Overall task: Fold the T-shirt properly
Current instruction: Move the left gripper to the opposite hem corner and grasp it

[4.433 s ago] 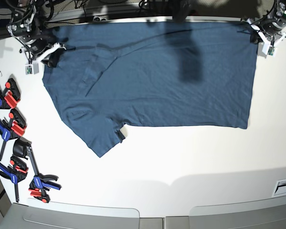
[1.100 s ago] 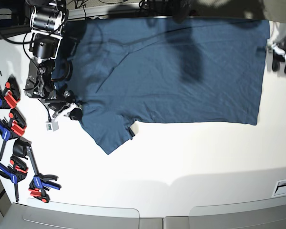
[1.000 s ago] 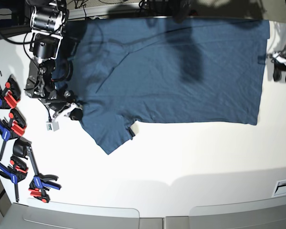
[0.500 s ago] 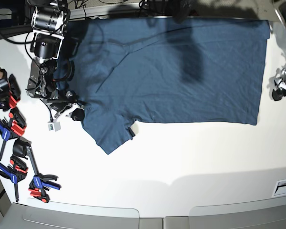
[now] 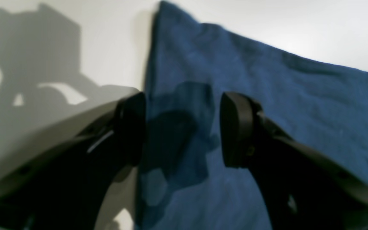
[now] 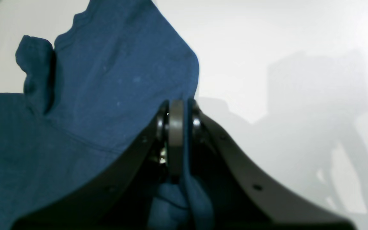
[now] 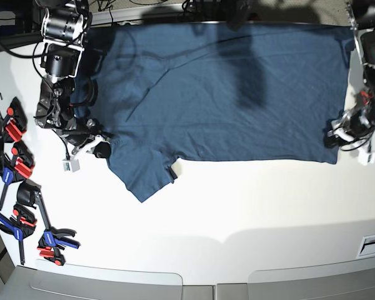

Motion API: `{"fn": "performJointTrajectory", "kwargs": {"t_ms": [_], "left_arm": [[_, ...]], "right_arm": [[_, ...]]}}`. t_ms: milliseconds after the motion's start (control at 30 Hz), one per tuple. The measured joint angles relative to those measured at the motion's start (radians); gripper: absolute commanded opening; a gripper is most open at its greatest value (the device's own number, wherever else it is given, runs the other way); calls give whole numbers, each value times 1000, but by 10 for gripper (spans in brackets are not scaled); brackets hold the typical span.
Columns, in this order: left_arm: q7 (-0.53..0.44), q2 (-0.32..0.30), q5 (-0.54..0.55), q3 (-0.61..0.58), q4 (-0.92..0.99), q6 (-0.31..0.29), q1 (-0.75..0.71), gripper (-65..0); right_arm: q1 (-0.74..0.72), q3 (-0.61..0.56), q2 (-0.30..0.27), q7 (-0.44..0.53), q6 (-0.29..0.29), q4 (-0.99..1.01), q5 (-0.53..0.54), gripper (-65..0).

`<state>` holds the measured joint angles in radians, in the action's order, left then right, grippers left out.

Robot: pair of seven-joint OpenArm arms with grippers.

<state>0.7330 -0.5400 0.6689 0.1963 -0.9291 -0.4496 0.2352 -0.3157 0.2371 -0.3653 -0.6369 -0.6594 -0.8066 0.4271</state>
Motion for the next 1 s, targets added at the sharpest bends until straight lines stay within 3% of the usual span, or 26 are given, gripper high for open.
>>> {"fn": "performJointTrajectory", "kwargs": {"t_ms": [433,700,1000], "left_arm": [[-37,45,-80,-28,3,21,45,-314],[-54,46,-83,-28,3,21,45,-488],[-61,46,-83,-28,3,21,45,-616]], "right_arm": [[0,0,0,0,0,0,0,-650],[0,0,0,0,0,0,0,-650],[0,0,0,0,0,0,0,-650]]}}
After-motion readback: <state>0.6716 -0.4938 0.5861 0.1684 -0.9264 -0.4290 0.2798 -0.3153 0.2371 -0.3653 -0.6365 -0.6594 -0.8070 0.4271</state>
